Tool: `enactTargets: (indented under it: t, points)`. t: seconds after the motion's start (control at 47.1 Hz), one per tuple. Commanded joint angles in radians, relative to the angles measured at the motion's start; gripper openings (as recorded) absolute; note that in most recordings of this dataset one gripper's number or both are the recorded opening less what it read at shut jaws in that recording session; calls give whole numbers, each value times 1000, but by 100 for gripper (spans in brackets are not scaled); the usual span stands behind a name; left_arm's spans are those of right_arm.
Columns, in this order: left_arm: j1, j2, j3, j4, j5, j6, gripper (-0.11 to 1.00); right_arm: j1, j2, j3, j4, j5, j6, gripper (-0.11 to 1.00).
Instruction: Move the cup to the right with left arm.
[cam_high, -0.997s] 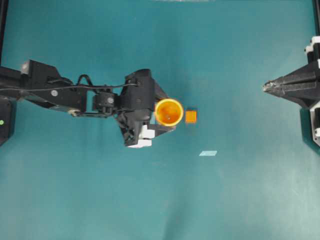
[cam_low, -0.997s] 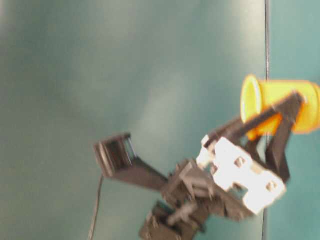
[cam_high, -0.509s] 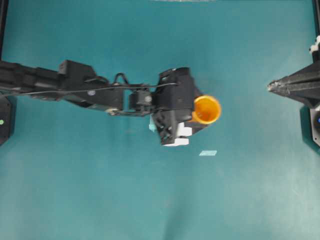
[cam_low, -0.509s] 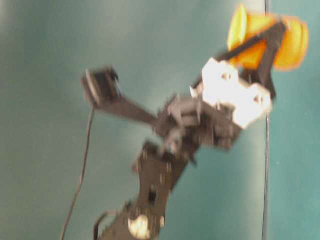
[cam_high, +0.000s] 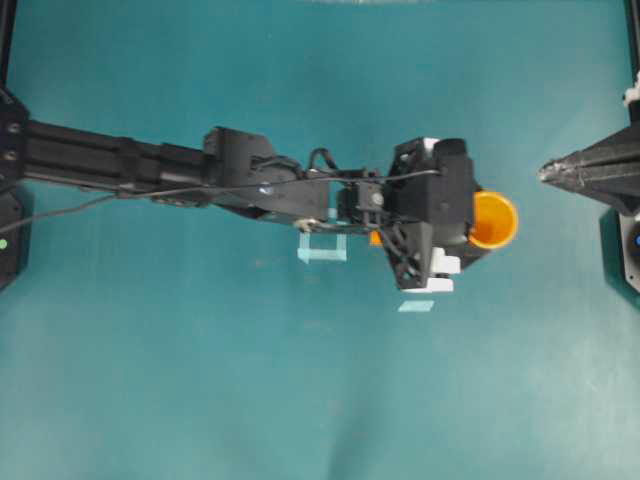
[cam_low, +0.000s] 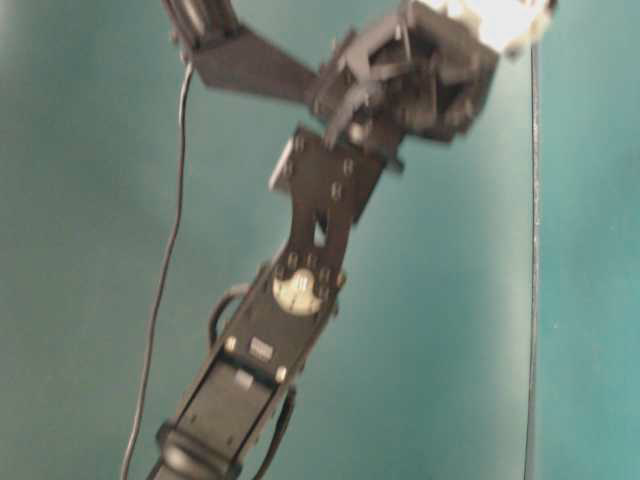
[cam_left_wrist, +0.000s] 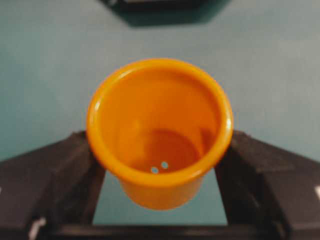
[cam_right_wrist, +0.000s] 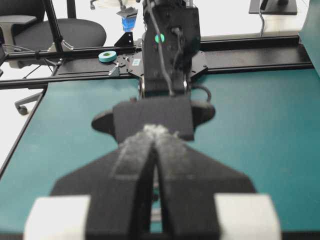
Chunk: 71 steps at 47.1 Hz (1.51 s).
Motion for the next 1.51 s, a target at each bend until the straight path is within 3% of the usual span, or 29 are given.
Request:
enactTargets:
  t: [0.0, 0.339, 0.615, 1.485]
  points:
    - [-2, 3, -77, 3, -2, 2, 64, 0, 2, -35, 3, -3, -2, -1]
    - [-2, 118, -253, 2, 17, 0, 64, 2, -6, -37, 2, 6, -3, -1]
    - [-2, 175, -341, 3, 43, 2, 64, 0, -18, -44, 2, 6, -5, -1]
    - [-12, 173, -330, 3, 101, -6, 64, 0, -20, -44, 0, 26, -6, -1]
